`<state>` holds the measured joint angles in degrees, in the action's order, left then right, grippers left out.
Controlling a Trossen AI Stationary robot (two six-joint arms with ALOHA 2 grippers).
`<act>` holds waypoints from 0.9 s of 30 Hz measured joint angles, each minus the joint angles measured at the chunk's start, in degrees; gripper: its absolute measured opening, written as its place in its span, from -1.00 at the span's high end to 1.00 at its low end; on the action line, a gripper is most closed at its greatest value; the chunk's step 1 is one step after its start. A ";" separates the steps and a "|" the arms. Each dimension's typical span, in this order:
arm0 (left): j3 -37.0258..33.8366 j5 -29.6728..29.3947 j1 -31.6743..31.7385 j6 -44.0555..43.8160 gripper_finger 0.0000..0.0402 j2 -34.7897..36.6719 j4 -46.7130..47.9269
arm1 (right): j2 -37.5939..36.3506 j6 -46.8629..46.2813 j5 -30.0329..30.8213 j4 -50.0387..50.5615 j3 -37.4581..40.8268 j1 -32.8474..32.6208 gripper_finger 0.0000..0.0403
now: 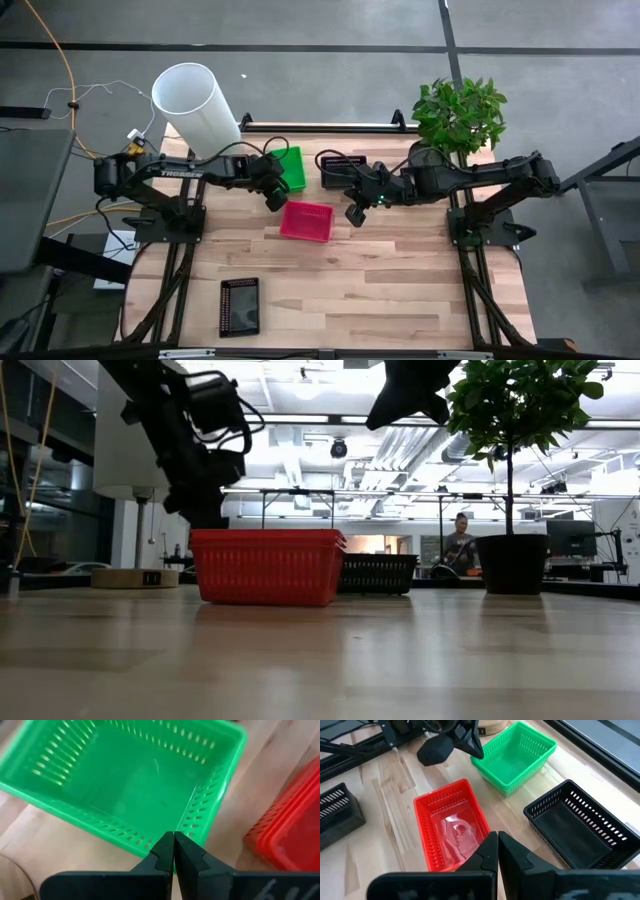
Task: Stack baskets by color
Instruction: Adjust the green bins
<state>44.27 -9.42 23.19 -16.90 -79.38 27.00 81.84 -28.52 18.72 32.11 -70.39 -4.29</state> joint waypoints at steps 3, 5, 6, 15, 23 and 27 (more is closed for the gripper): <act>0.00 0.98 0.54 0.63 1.00 -1.27 0.02 | 0.00 -0.02 0.00 -0.01 0.00 0.00 1.00; 0.00 1.29 0.58 1.19 1.00 -1.64 0.12 | 0.00 -0.02 0.00 -0.01 0.00 0.00 1.00; 0.00 1.38 0.58 1.94 1.00 -1.64 0.48 | 0.00 -0.01 0.00 -0.01 0.00 0.00 1.00; 0.00 1.45 0.58 6.44 1.00 -0.13 3.46 | 0.00 0.00 0.02 -0.10 0.00 0.00 1.00; 0.00 3.72 0.58 11.45 1.00 1.73 4.13 | 0.00 0.09 0.04 -0.17 0.00 0.00 1.00; 0.00 5.11 0.58 13.22 1.00 1.75 6.22 | 0.00 0.29 0.54 -0.17 0.00 0.06 1.00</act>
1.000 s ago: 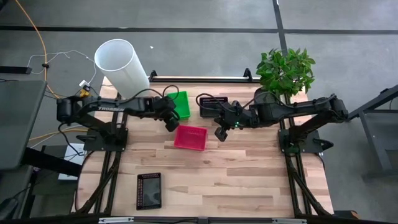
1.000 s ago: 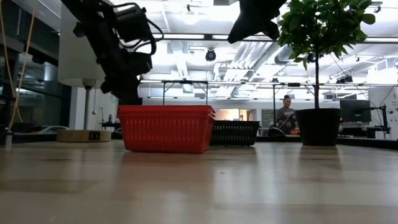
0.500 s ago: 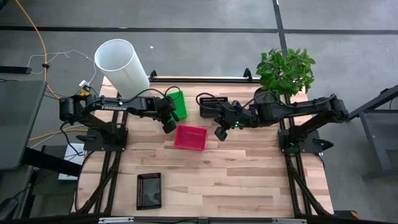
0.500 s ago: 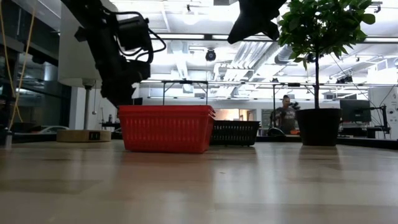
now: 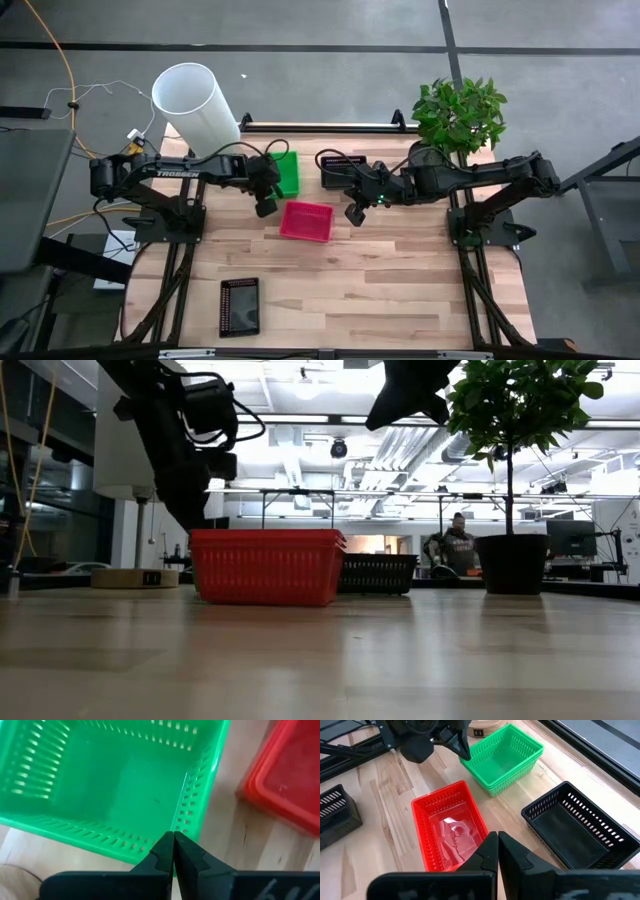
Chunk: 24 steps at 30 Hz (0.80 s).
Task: Stack baskets by color
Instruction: Adjust the green bins, then adjust the red bins
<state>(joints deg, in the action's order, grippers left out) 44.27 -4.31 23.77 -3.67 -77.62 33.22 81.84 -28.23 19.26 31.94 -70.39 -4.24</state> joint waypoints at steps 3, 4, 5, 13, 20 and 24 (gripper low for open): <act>0.00 1.17 0.00 1.69 1.00 0.00 1.40 | 0.00 0.07 0.07 0.00 0.00 0.00 1.00; 0.00 1.34 -0.02 1.89 1.00 0.00 1.76 | 0.00 0.12 0.07 0.00 0.00 -0.01 1.00; 0.00 1.35 -0.02 1.83 1.00 0.00 1.91 | 0.02 0.15 0.07 0.00 0.00 -0.01 1.00; 0.17 1.30 -0.02 -0.21 1.00 4.41 1.02 | 0.02 0.82 0.04 0.05 0.00 0.02 1.00; 1.47 6.07 -2.56 -5.73 1.00 13.91 -1.22 | 0.54 3.61 -10.56 -2.59 4.52 -0.01 1.00; -0.41 6.20 -8.06 -11.02 1.00 21.72 -9.17 | 0.60 -2.75 -17.00 -14.92 15.05 -0.34 1.00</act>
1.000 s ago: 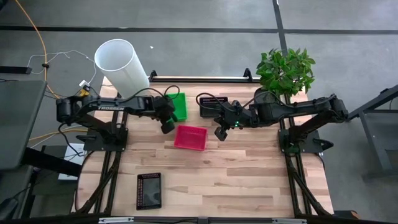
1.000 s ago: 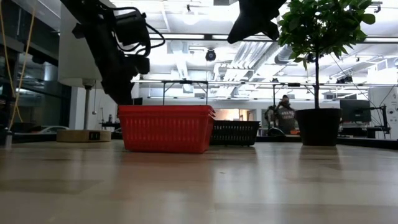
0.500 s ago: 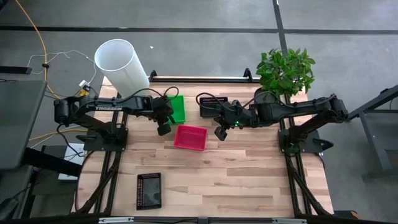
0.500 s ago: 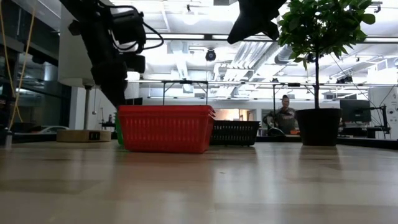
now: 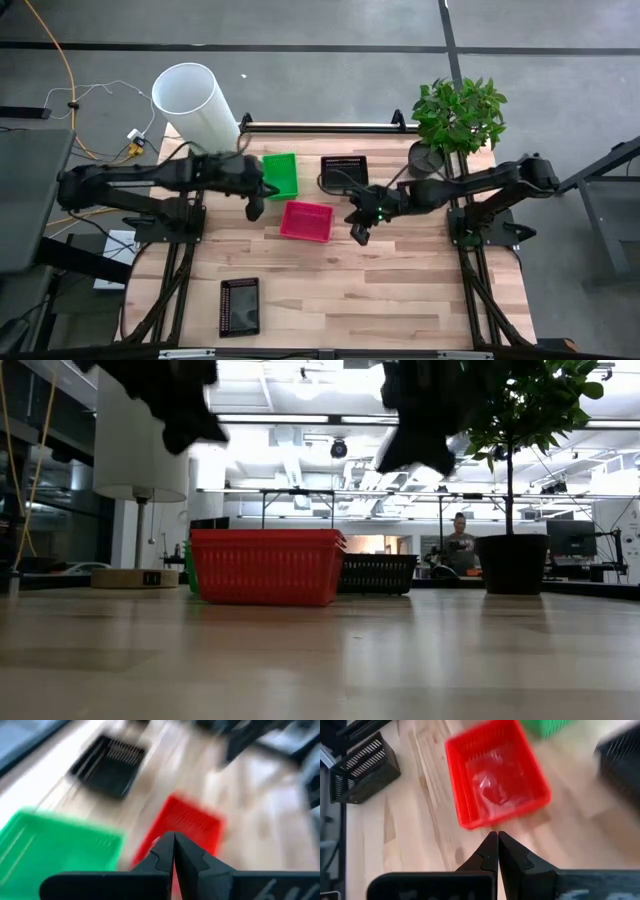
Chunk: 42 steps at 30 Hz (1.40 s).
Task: Stack baskets by color
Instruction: Adjust the red bins
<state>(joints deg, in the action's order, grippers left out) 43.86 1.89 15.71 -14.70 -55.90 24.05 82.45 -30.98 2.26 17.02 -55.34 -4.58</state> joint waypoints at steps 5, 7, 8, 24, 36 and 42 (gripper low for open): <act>-5.92 -5.42 -8.83 -3.56 1.00 8.89 -16.20 | 0.40 -8.31 -0.33 -14.07 9.16 -1.98 1.00; -8.69 -8.71 -11.80 -4.07 1.00 11.38 -22.54 | 1.03 -9.56 0.85 -18.36 9.83 -2.40 1.00; -9.85 -10.33 -13.13 -4.11 1.00 12.30 -25.09 | 1.36 -9.65 1.45 -19.32 9.73 -2.50 1.00; -13.07 -18.64 -17.31 -4.85 1.00 14.87 -31.67 | 24.67 4.03 -10.36 -15.12 -13.03 -3.34 1.00; -13.07 -18.62 -17.31 -4.68 1.00 14.85 -31.62 | 28.51 7.95 -6.33 7.37 -22.03 -3.72 1.00; -13.07 -18.60 -17.31 -4.66 1.00 14.89 -31.62 | 27.26 8.06 -2.77 13.98 -22.28 -3.74 1.00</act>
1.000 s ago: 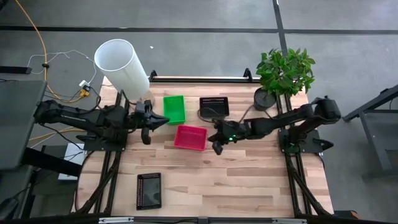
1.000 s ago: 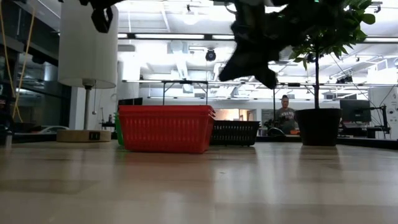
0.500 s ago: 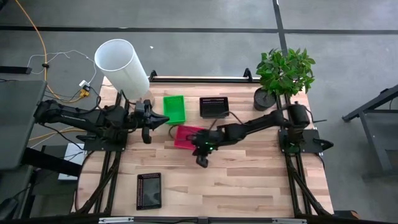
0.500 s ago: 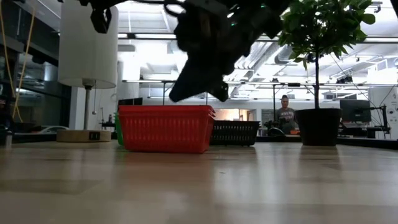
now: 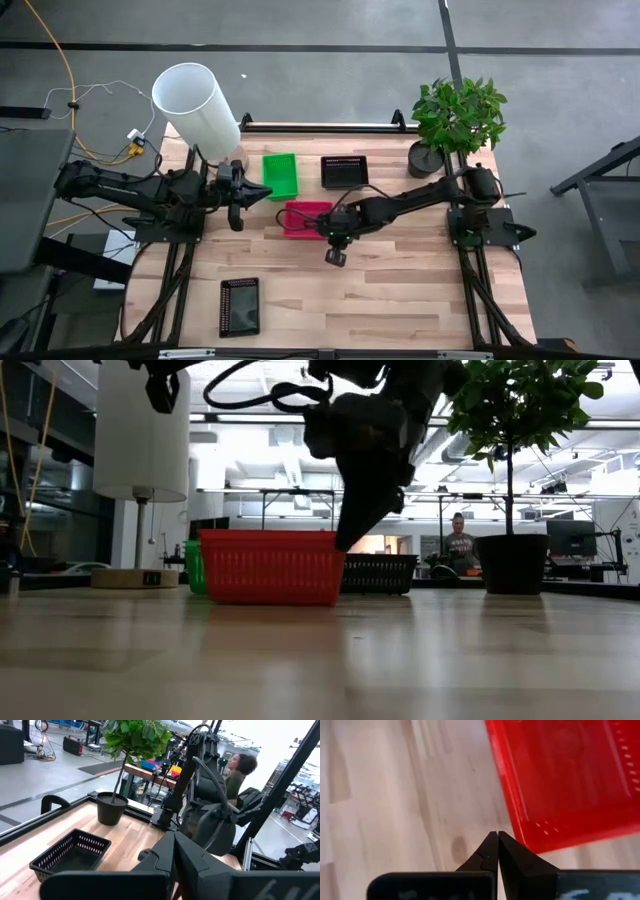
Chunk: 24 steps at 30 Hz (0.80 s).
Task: Stack baskets by color
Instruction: Adjust the red bins, then stack the black bin on the black bin
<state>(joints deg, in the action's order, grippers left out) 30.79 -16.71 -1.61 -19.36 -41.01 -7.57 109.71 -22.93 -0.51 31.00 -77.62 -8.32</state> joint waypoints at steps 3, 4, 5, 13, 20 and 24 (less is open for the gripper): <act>0.00 0.55 0.00 0.01 1.00 0.00 0.02 | -1.26 0.44 1.73 3.69 0.02 0.00 1.00; 0.00 1.18 0.02 0.01 1.00 0.00 0.04 | -1.85 0.90 1.68 5.66 0.02 0.00 1.00; 0.00 1.96 0.02 0.01 1.00 0.06 0.06 | -2.51 1.43 1.54 7.60 0.02 -0.13 1.00; 0.00 9.31 -0.03 1.29 1.00 3.27 1.45 | -16.34 -1.54 -1.01 7.10 13.19 -3.20 1.00; 0.00 9.92 -0.58 -2.39 1.00 5.11 3.48 | -36.73 -16.38 10.02 -20.81 32.86 -6.56 1.00; 0.01 8.35 -1.96 -0.85 1.00 5.09 3.43 | -44.08 -14.98 18.55 -35.18 38.42 -6.49 1.00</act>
<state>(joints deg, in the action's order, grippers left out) 30.79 -8.36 -3.57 -20.21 -35.92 -4.14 65.63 -37.91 18.04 -4.17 -39.21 -14.81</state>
